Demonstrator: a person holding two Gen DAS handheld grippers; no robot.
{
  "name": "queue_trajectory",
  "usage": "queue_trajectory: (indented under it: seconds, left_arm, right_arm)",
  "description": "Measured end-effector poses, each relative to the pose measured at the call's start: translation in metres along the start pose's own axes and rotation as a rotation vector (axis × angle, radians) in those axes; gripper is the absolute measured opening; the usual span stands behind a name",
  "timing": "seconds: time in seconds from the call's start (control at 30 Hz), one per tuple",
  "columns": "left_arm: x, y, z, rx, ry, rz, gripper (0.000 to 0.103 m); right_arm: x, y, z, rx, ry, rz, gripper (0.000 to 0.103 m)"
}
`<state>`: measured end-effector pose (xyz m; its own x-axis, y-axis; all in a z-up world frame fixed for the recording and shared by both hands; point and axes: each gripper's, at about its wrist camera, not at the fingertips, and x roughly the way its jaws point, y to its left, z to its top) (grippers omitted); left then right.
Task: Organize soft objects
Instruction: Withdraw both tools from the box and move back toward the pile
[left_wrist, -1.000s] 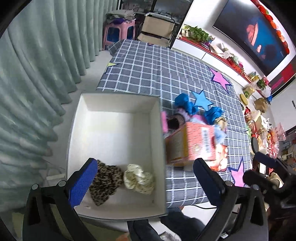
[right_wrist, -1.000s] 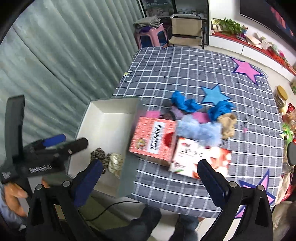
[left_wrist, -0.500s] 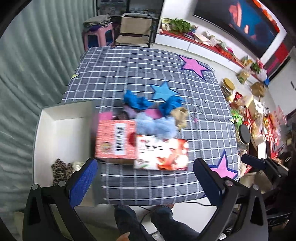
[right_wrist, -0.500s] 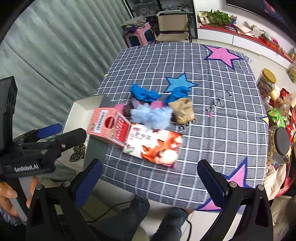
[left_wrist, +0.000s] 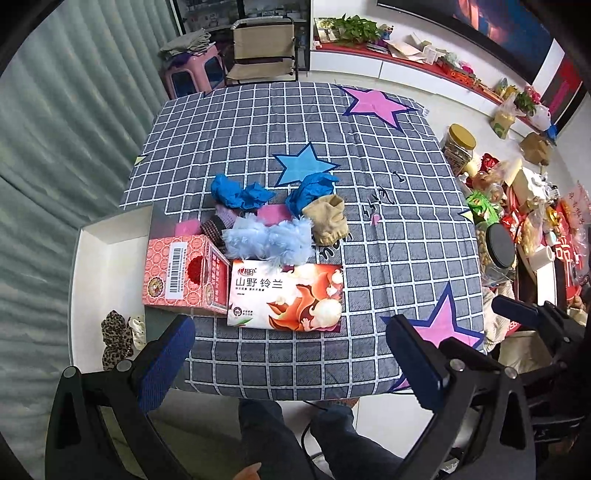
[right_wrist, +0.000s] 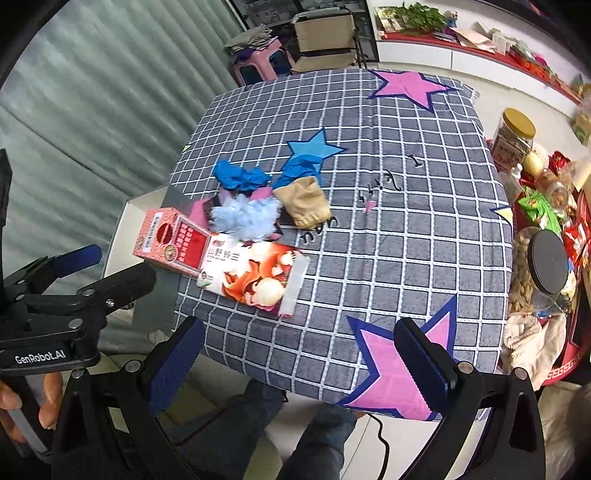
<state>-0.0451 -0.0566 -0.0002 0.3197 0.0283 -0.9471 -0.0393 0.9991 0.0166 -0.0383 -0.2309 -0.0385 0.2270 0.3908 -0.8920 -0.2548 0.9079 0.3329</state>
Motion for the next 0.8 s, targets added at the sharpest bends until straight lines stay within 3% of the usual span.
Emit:
queue_trajectory:
  seconds: [0.3, 0.8]
  left_arm:
    - [0.0, -0.009, 0.007, -0.025, 0.014, 0.03, 0.103]
    - [-0.002, -0.01, 0.006, -0.051, 0.016, 0.035, 0.103]
  right_arm:
    - [-0.003, -0.029, 0.01, 0.068, -0.003, 0.015, 0.103]
    - [0.0, -0.041, 0.012, 0.1, 0.013, 0.022, 0.103]
